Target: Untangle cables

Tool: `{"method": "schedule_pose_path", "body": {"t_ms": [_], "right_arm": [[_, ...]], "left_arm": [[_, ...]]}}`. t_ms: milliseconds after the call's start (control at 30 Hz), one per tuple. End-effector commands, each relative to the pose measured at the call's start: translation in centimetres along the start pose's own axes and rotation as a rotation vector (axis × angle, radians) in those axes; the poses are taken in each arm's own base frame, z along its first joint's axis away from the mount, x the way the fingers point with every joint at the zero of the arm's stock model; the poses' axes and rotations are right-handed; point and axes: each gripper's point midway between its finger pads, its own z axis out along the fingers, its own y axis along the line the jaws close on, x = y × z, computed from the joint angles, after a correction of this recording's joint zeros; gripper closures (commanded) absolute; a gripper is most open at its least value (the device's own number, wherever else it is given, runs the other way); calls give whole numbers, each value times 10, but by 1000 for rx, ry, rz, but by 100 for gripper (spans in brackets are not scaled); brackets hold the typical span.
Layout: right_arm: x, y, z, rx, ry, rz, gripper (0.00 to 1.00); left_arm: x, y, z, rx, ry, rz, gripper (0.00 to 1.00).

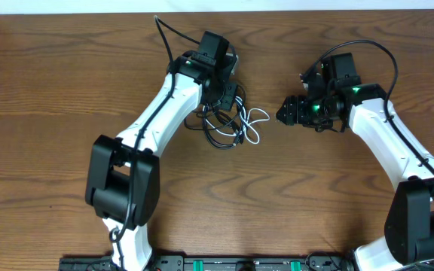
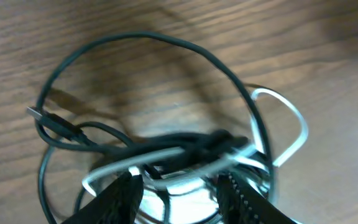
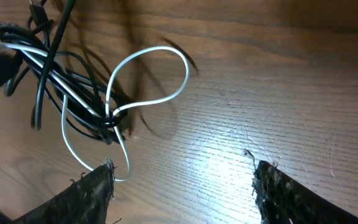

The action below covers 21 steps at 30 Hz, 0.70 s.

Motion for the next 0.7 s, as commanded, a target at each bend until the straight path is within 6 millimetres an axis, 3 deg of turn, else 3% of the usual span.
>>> {"method": "schedule_pose_path", "body": {"t_ms": [0, 133, 300, 400, 667], "right_arm": [[3, 1, 4, 2, 14, -21, 29], [2, -1, 4, 13, 10, -21, 28], [2, -2, 5, 22, 9, -23, 28], [2, -2, 5, 22, 8, -23, 28], [2, 0, 5, 21, 8, -28, 26]], "left_arm": [[-3, 12, 10, -63, 2, 26, 56], [-6, 14, 15, -71, -8, 27, 61], [-9, 14, 16, -69, -22, 28, 85], [-9, 14, 16, -69, -21, 28, 92], [-15, 14, 19, -66, -52, 5, 91]]}}
